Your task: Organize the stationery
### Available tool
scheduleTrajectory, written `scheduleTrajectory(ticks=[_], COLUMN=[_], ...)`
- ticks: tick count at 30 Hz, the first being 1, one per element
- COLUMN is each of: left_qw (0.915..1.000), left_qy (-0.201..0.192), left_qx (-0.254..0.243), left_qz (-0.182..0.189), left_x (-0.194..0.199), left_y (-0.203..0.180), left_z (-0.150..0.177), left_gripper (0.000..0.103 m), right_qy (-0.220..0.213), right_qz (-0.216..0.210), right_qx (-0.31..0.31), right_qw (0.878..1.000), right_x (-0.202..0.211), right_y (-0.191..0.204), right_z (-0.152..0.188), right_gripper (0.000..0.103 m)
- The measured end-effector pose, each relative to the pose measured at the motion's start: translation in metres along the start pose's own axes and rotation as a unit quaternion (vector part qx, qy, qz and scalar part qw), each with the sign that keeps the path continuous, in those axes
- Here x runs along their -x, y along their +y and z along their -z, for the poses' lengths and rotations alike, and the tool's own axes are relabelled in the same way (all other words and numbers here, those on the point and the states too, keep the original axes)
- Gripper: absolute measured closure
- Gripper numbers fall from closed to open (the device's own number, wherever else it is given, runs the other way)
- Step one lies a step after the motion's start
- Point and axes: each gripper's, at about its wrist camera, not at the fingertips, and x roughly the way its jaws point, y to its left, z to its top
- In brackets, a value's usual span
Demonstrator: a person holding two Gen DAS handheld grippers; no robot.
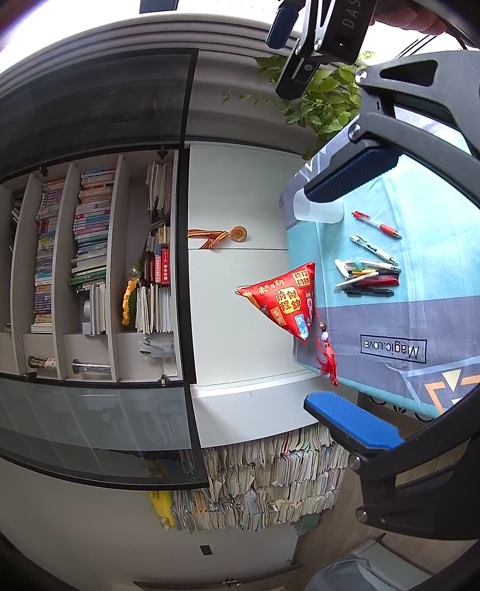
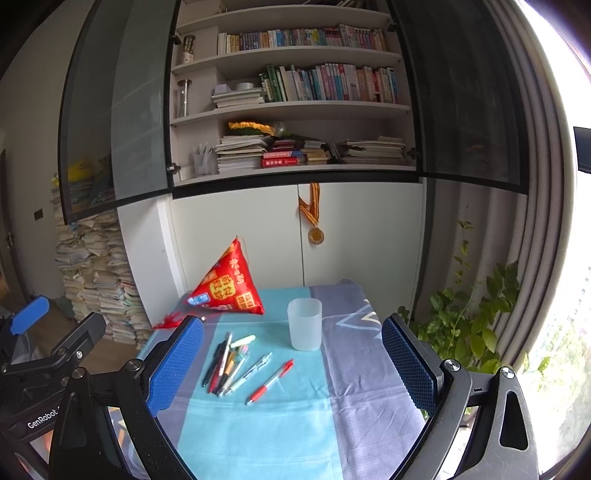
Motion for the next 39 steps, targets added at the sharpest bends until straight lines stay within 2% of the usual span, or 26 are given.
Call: scheduleTrajectory(ticks=[29, 39], left_qw=[0.9999, 0.9996], left_qy=[0.009, 0.023], left_qx=[0.007, 0.015], left_qz=[-0.011, -0.008], left_x=[-0.015, -0.023], left_y=[0.006, 0.009], left_z=[0.003, 0.006], left_gripper=[0.001, 0.001], right_qy=[0.007, 0.018], right_qz=[-0.003, -0.005], right_qx=[-0.004, -0.006], right_qw=[1.0, 1.0], right_x=[-0.013, -0.021], right_y=[0.0, 0.003], right_z=[0.003, 0.006], right_gripper=[0.006, 0.006])
